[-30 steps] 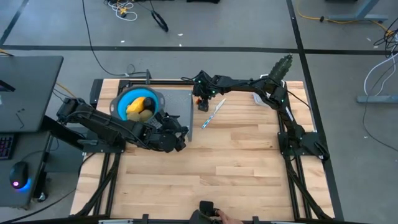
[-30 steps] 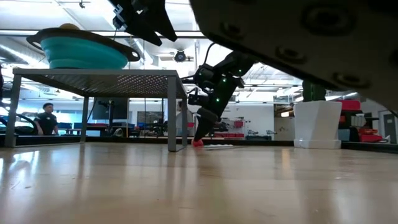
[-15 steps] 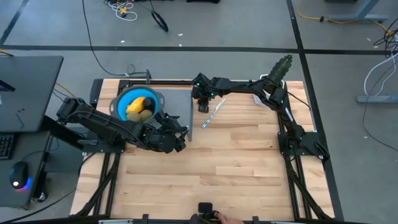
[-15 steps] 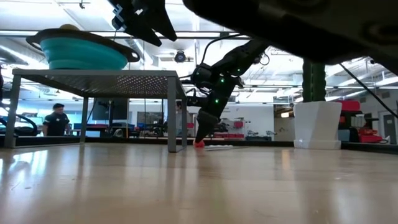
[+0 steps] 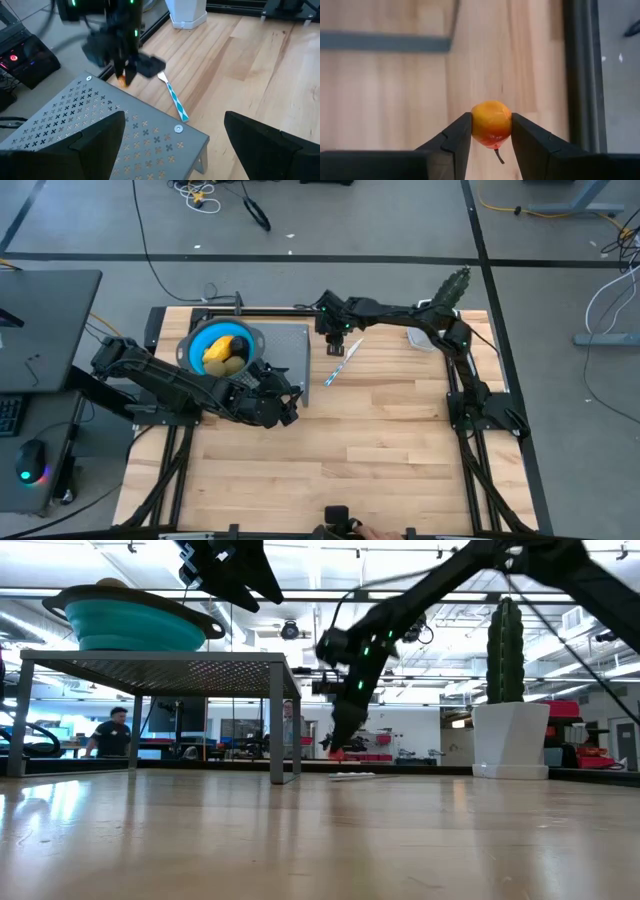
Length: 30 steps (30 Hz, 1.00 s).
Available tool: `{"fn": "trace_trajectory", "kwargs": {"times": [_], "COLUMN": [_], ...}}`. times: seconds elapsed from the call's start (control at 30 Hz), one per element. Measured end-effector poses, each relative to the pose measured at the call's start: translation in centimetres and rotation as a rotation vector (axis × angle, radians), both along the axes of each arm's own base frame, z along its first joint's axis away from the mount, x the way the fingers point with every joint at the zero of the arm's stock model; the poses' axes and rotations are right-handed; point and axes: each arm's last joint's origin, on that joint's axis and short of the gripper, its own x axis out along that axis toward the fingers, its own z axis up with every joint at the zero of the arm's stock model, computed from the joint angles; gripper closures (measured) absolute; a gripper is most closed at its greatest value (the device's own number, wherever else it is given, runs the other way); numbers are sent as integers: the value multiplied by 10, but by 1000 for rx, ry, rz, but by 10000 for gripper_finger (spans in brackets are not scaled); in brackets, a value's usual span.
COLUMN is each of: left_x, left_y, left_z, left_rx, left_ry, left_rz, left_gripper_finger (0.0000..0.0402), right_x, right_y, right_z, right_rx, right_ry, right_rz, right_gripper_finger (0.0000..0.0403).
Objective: Pick & Place Fruit
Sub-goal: Put the orange pear into the blue strainer bowl
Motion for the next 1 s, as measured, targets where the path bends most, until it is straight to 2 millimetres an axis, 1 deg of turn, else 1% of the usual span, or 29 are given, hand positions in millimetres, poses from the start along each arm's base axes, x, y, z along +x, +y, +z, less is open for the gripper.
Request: {"fn": "trace_trajectory", "kwargs": {"times": [0.17, 0.3, 0.43, 0.5, 0.57, 0.67, 0.73, 0.8, 0.87, 1.0], "left_x": [0, -2, -9, -14, -20, -27, -32, -35, -37, -35], "left_y": [1, 0, -4, -7, -11, -19, -24, -27, -29, -29], "left_z": [1, 3, 11, 16, 21, 26, 30, 32, 33, 28], "left_rx": [40, 92, 163, 196, 229, 290, 326, 339, 337, 380], "left_ry": [0, 1, -31, -59, -77, -88, -105, -125, -132, -66], "left_rz": [19, 31, 65, 88, 99, 101, 116, 129, 126, 89], "left_gripper_finger": [52, 52, 52, 52, 52, 52, 52, 52, 52, 52], "right_x": [-11, -23, -32, -35, -34, -25, -19, -11, -7, -3], "right_y": [9, 17, 27, 35, 42, 52, 60, 69, 81, 101], "right_z": [43, 86, 129, 146, 160, 172, 175, 173, 169, 171], "right_rx": [24, -13, -3, 62, 127, 187, 205, 208, 237, 349], "right_ry": [-75, -170, -345, -443, -550, -676, -724, -734, -708, -728], "right_rz": [2, -15, 15, 76, 148, 197, 209, 239, 286, 417], "right_gripper_finger": [265, 265, 265, 265, 265, 265, 265, 265, 265, 265]}}
